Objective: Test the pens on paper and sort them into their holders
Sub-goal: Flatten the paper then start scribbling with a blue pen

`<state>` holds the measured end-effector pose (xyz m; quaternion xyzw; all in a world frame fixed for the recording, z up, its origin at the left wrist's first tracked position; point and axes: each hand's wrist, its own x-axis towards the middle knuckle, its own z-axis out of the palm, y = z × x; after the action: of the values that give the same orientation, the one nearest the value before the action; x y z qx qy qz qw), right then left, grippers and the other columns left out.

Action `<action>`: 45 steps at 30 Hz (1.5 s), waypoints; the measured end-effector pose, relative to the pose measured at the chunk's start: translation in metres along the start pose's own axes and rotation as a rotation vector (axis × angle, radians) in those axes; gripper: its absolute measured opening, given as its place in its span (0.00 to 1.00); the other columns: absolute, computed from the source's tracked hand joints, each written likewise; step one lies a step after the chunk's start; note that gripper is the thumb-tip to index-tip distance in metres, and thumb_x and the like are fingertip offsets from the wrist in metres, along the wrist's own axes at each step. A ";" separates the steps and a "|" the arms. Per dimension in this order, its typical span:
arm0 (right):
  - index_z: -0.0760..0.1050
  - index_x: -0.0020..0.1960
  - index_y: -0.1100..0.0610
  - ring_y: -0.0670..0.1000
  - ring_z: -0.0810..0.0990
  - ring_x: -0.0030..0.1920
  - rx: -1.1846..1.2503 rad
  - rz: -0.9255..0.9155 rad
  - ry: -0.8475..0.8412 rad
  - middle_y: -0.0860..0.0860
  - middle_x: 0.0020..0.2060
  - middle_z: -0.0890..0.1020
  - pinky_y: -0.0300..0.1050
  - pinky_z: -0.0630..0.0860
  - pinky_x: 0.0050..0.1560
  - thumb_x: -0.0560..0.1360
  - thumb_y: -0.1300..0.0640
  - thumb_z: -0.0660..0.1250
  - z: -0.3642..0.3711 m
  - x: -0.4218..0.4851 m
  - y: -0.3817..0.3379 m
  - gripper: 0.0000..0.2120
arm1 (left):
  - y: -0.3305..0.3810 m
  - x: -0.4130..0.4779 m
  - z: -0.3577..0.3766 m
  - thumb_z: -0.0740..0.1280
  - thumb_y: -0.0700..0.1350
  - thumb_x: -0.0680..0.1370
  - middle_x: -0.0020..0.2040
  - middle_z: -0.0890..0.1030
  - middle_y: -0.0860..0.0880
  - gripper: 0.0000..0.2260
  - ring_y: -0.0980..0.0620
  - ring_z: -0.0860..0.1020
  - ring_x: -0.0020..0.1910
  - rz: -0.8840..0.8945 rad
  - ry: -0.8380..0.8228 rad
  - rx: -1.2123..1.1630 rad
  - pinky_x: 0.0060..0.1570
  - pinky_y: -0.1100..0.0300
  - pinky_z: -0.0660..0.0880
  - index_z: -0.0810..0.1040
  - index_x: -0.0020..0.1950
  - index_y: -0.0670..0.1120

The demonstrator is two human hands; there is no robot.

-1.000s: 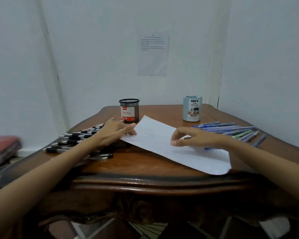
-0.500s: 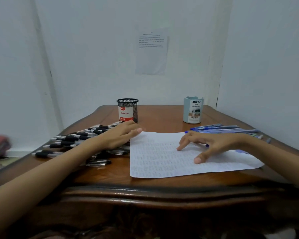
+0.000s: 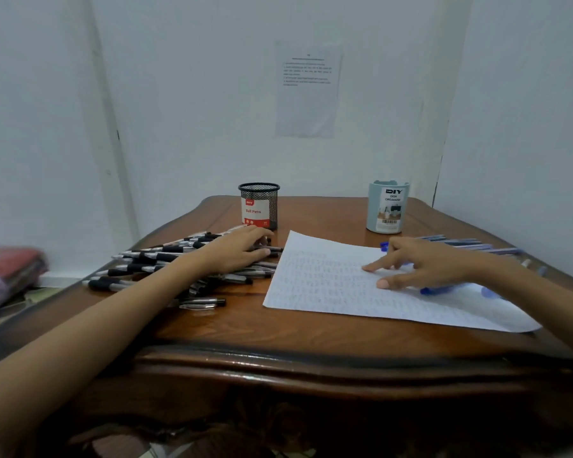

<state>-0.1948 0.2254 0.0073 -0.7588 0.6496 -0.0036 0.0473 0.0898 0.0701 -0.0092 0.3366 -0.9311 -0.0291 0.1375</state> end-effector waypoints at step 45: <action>0.77 0.51 0.51 0.39 0.74 0.46 0.175 -0.088 0.363 0.46 0.47 0.76 0.26 0.69 0.43 0.77 0.60 0.63 0.023 0.047 0.015 0.07 | 0.039 0.019 0.010 0.57 0.44 0.79 0.61 0.72 0.50 0.13 0.52 0.67 0.63 0.169 -0.069 0.211 0.65 0.54 0.59 0.70 0.64 0.49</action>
<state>-0.2008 0.1784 -0.0197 -0.7663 0.6109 -0.1988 -0.0052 0.0490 0.0880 -0.0085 0.2683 -0.9582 0.0692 0.0712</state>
